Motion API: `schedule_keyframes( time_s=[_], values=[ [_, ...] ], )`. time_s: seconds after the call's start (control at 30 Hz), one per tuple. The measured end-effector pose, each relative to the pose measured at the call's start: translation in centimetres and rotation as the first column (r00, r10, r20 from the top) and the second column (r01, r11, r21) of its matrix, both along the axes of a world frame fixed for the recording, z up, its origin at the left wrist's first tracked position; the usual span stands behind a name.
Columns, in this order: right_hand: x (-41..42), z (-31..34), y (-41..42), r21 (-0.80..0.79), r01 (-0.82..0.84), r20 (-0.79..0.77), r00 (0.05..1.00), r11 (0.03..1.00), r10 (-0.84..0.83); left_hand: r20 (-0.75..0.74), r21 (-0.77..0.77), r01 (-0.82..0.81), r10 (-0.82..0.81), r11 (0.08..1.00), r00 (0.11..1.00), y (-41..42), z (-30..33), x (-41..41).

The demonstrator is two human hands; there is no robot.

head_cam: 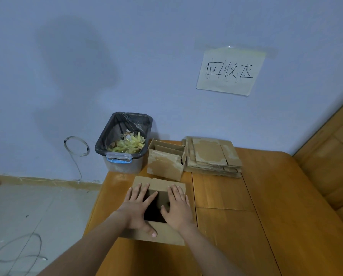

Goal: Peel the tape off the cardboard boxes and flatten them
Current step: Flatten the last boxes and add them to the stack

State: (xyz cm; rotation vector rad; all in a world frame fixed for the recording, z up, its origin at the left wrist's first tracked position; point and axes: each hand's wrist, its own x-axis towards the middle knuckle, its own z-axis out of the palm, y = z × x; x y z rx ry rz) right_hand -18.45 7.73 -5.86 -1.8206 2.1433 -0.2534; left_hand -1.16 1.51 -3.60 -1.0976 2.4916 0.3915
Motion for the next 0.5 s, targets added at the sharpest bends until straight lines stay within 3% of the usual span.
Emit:
schedule_keyframes(
  time_s=[0.27,0.5],
  values=[
    [-0.3,0.3,0.2,0.030,-0.024,-0.007,1.000,0.999,0.024,-0.015,-0.052,-0.016,0.016,0.998,1.000,0.4,-0.6,0.0],
    [-0.9,1.5,1.0,-0.001,-0.048,0.041,0.998,0.999,0.048,-0.152,-0.085,-0.142,0.128,0.986,0.980,1.2,-0.8,0.5]
  ],
)
